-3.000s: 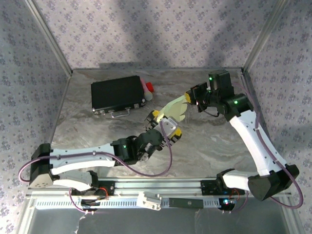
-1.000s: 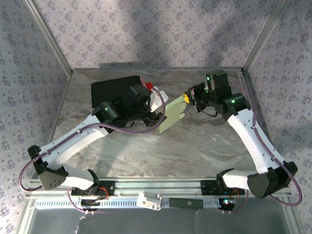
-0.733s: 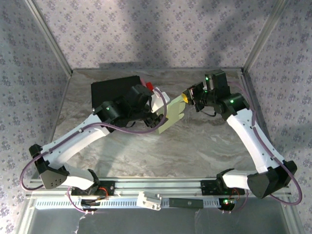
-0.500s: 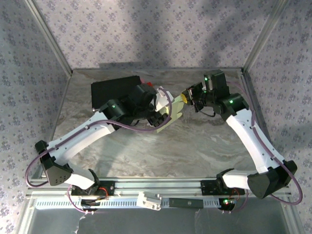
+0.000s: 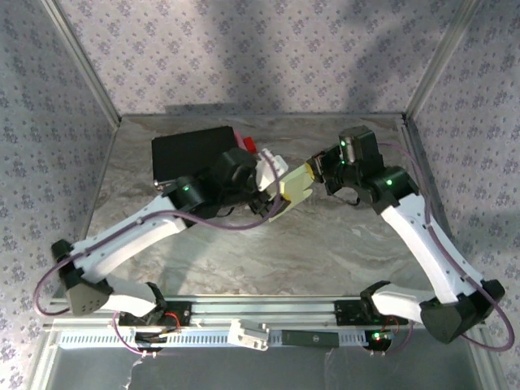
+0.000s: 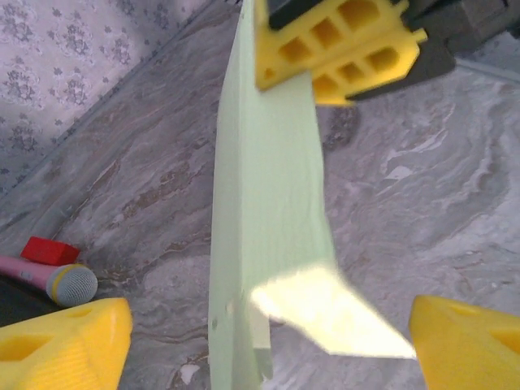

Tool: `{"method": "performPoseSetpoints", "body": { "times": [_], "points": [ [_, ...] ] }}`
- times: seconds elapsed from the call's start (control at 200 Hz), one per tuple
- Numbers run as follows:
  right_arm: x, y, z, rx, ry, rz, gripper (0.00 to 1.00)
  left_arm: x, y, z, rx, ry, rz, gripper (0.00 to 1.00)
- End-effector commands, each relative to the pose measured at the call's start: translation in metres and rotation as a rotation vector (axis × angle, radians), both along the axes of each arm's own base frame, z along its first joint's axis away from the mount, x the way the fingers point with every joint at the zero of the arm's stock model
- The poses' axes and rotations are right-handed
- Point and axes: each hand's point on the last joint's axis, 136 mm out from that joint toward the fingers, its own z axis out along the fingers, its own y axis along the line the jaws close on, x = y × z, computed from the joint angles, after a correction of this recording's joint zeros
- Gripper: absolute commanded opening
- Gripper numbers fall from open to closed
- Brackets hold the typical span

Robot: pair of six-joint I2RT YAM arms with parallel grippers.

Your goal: Fold the paper box

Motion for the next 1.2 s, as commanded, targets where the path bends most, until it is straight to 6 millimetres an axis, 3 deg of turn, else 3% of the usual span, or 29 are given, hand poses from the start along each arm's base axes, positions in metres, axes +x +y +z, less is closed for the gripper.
{"method": "performPoseSetpoints", "body": {
  "times": [0.0,0.11,0.17,0.345,0.37,0.465,0.695,0.924,1.099,1.194],
  "points": [
    [-0.011,-0.014,-0.011,-0.021,0.018,-0.073,0.00,-0.016,0.031,0.058,-0.228,-0.027,0.058,0.92],
    [-0.009,-0.010,-0.029,-0.006,0.060,-0.102,0.00,-0.020,0.070,0.064,-0.325,0.006,0.156,0.92],
    [-0.003,-0.004,-0.038,0.003,0.078,-0.114,0.00,-0.021,0.089,0.057,-0.354,0.027,0.210,0.92],
    [0.032,0.022,-0.057,-0.003,0.056,-0.096,0.00,-0.013,0.123,0.008,-0.307,0.112,0.340,0.88],
    [0.033,0.024,-0.074,-0.015,0.074,-0.093,0.00,-0.012,0.128,0.002,-0.296,0.118,0.359,0.88],
    [0.047,0.039,-0.091,0.011,0.024,-0.038,0.00,-0.009,0.138,-0.024,-0.272,0.143,0.401,0.87],
    [0.059,0.049,-0.126,0.023,-0.016,0.039,0.00,0.001,0.144,-0.094,-0.229,0.227,0.456,0.84],
    [0.061,0.047,-0.147,0.034,-0.034,0.101,0.00,0.002,0.135,-0.155,-0.248,0.295,0.430,0.71],
    [0.060,0.051,-0.154,0.045,-0.065,0.155,0.00,0.005,0.129,-0.176,-0.275,0.321,0.434,0.60],
    [0.058,0.053,-0.162,0.054,-0.073,0.169,0.00,0.006,0.130,-0.182,-0.276,0.315,0.441,0.59]
  ]
}}
